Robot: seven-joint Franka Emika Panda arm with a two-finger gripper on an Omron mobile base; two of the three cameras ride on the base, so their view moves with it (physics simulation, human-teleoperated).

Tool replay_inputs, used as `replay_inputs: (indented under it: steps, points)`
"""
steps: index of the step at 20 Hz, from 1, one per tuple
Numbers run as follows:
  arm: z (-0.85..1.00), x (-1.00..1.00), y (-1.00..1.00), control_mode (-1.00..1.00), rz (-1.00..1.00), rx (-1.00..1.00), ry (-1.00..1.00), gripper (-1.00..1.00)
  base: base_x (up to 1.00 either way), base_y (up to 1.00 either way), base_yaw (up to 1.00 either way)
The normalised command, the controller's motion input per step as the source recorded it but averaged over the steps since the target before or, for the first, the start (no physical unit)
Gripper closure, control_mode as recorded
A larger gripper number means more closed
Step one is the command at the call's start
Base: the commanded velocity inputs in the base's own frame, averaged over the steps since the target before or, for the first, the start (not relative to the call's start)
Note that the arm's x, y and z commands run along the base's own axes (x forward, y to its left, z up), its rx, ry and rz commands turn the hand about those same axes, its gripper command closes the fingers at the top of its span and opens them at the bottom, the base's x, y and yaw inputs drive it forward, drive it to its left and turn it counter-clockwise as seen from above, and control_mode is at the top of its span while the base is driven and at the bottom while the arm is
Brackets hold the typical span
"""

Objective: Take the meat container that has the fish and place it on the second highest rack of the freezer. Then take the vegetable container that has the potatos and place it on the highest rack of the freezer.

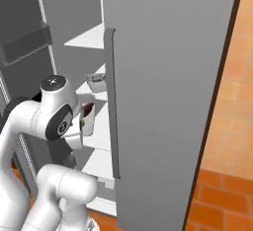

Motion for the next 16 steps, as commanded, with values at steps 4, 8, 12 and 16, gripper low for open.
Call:
replay_inputs:
  steps: [4, 8, 12, 16]
  points:
    - [0.0, 0.1, 0.0, -1.0, -0.02, 0.0, -0.03, 1.0, 0.32, 0.18, -0.12]
    - [0.27, 0.1, 0.0, -1.0, 0.01, 0.01, -0.17, 1.0, 0.0, 0.0, 0.0]
    - [0.81, -0.01, 0.04, -1.0, 0.08, 0.01, -0.17, 1.0, 0.0, 0.0, 0.0]
    - [0.87, 0.18, 0.03, -1.0, 0.01, 0.04, 0.0, 1.0, 0.0, 0.0, 0.0]
